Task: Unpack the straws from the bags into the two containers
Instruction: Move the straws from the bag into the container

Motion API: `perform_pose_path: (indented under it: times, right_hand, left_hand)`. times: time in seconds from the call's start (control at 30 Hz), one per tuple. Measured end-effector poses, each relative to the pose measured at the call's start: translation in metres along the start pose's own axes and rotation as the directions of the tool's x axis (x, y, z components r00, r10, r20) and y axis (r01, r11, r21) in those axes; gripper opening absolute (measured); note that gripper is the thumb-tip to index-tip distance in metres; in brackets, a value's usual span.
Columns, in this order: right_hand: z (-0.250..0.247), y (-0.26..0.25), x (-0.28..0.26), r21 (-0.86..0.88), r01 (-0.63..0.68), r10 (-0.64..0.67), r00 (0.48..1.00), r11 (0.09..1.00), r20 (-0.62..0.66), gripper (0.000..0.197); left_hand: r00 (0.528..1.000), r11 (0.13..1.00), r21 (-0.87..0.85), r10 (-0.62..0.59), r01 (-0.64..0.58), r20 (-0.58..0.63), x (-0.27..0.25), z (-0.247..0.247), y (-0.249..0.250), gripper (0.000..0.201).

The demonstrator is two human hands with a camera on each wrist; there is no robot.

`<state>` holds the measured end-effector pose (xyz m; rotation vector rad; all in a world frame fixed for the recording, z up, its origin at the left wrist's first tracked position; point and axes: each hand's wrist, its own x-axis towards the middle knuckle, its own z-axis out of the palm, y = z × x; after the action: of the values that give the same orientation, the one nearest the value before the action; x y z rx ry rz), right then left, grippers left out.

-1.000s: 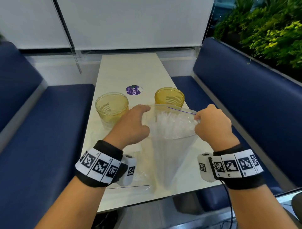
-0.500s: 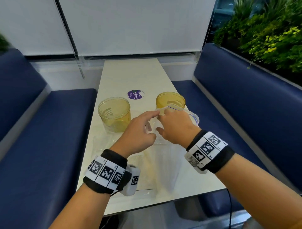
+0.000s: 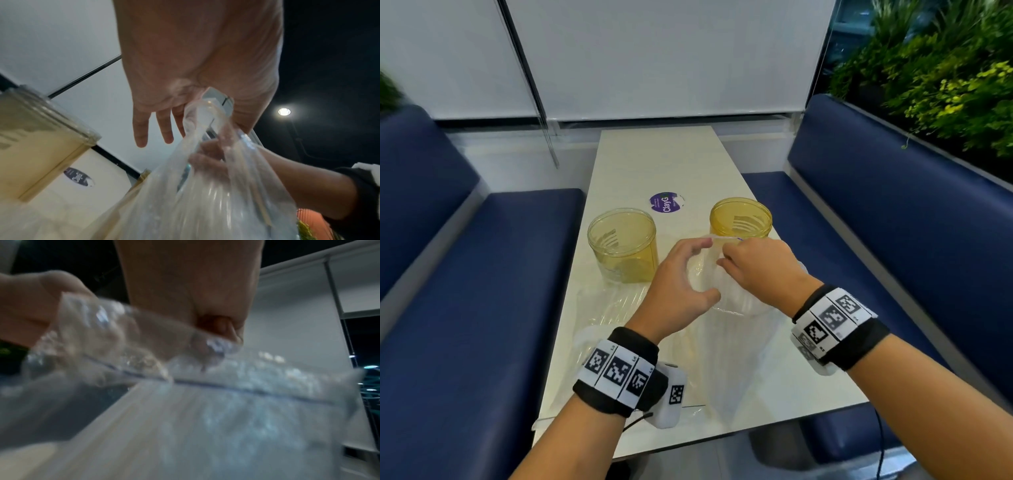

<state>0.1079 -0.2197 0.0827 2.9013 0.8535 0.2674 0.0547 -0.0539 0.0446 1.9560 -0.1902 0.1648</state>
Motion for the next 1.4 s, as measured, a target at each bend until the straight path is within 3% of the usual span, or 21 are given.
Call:
perform_pose_path:
  times: [0.23, 0.33, 0.4, 0.57, 0.63, 0.67, 0.77, 0.83, 0.9, 0.97, 1.07, 1.23, 1.4]
  right_hand:
    - [-0.044, -0.012, -0.002, 0.112, 0.12, -0.095, 0.973, 0.986, -0.211, 0.03]
    - [-0.05, -0.02, 0.001, 0.191, 0.211, -0.127, 0.917, 0.958, -0.377, 0.032]
    - [-0.05, -0.021, 0.005, 0.224, 0.228, -0.106, 0.886, 0.948, -0.452, 0.03]
    - [-0.046, -0.024, 0.007, 0.431, 0.152, 0.1, 0.855, 0.889, -0.508, 0.034]
    - [-0.042, -0.027, 0.009, 0.581, 0.156, 0.167, 0.87, 0.799, -0.463, 0.035]
    - [-0.041, -0.029, 0.009, 0.691, 0.16, 0.189, 0.896, 0.705, -0.401, 0.04]
    - [-0.024, -0.039, 0.011, 0.925, 0.047, 0.293, 0.941, 0.377, -0.167, 0.083]
    - [-0.006, -0.044, 0.009, 0.964, -0.013, 0.348, 0.934, 0.265, -0.083, 0.083]
    - [0.008, -0.046, 0.008, 0.968, -0.029, 0.339, 0.939, 0.251, -0.06, 0.059]
    - [0.014, -0.049, 0.007, 0.964, -0.003, 0.341, 0.936, 0.266, -0.091, 0.04]
    - [0.01, -0.052, 0.01, 0.949, 0.0, 0.367, 0.922, 0.316, -0.123, 0.047]
    - [-0.029, -0.052, 0.019, 0.961, 0.066, 0.347, 0.924, 0.27, -0.161, 0.032]
    - [-0.097, -0.028, 0.041, 0.948, 0.221, 0.381, 0.876, 0.228, -0.296, 0.033]
  left_hand:
    - [0.998, 0.992, -0.115, -0.053, 0.048, -0.041, 0.002, 0.023, 0.0, 0.09]
    - [0.992, 0.992, -0.122, -0.038, 0.023, -0.122, 0.006, 0.035, 0.008, 0.091]
    - [0.984, 0.985, -0.17, -0.042, 0.011, -0.176, 0.008, 0.04, 0.01, 0.083]
    - [0.961, 0.972, -0.229, -0.011, -0.054, -0.275, 0.006, 0.046, 0.013, 0.047]
    - [0.959, 0.98, -0.188, 0.003, -0.059, -0.283, 0.008, 0.046, 0.012, 0.035]
    - [0.96, 0.985, -0.161, 0.019, -0.066, -0.279, 0.009, 0.046, 0.011, 0.032]
    - [0.951, 0.99, -0.072, 0.091, -0.117, -0.297, 0.013, 0.043, 0.009, 0.028]
    - [0.948, 0.994, -0.004, 0.099, -0.105, -0.302, 0.015, 0.042, 0.006, 0.02]
    - [0.954, 0.997, -0.069, 0.018, -0.04, -0.298, 0.015, 0.042, 0.005, 0.008]
    - [0.945, 0.987, -0.159, -0.079, 0.029, -0.318, 0.013, 0.043, 0.001, 0.021]
    - [0.958, 0.982, -0.179, -0.113, 0.066, -0.265, 0.008, 0.039, 0.002, 0.008]
    - [0.985, 0.966, -0.241, -0.124, 0.092, -0.117, 0.002, 0.036, -0.005, 0.049]
    - [0.983, 0.965, -0.239, -0.136, 0.104, -0.12, -0.003, 0.038, -0.007, 0.06]
